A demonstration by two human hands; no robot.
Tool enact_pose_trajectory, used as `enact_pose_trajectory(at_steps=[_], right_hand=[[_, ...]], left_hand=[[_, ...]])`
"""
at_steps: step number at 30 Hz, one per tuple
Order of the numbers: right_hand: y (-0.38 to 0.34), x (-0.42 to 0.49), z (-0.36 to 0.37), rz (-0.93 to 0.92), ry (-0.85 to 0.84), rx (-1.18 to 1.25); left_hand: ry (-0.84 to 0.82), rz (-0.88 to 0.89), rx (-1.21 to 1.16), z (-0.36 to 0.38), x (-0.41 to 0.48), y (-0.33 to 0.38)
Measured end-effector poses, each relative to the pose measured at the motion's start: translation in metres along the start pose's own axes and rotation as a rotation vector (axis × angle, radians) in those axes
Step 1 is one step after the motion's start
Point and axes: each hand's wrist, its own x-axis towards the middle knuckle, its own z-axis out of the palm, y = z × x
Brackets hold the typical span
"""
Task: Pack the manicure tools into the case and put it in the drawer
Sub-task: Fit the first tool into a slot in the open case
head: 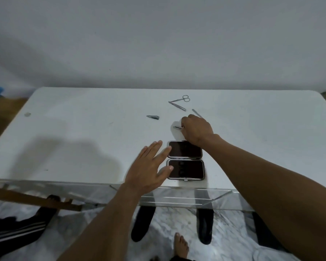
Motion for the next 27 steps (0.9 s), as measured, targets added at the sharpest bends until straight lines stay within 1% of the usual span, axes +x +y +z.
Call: enact_pose_trajectory(at_steps=[7,14,20,27], right_hand=[[0.001,-0.025,-0.007,0.033,0.073,0.126],[0.007,-0.091,-0.013,0.078,0.136,0.201],[0.012,-0.136,-0.002,0.080,0.109,0.205],[0.014,-0.150,0.001,-0.011,0.020,0.158]], left_hand=[[0.010,0.023,0.022,0.003,-0.001,-0.003],[0.009,0.042,0.025,0.001,0.000,-0.004],[0.009,0.038,0.012,0.004,-0.002,-0.006],[0.041,0.041,-0.002,0.003,-0.001,-0.007]])
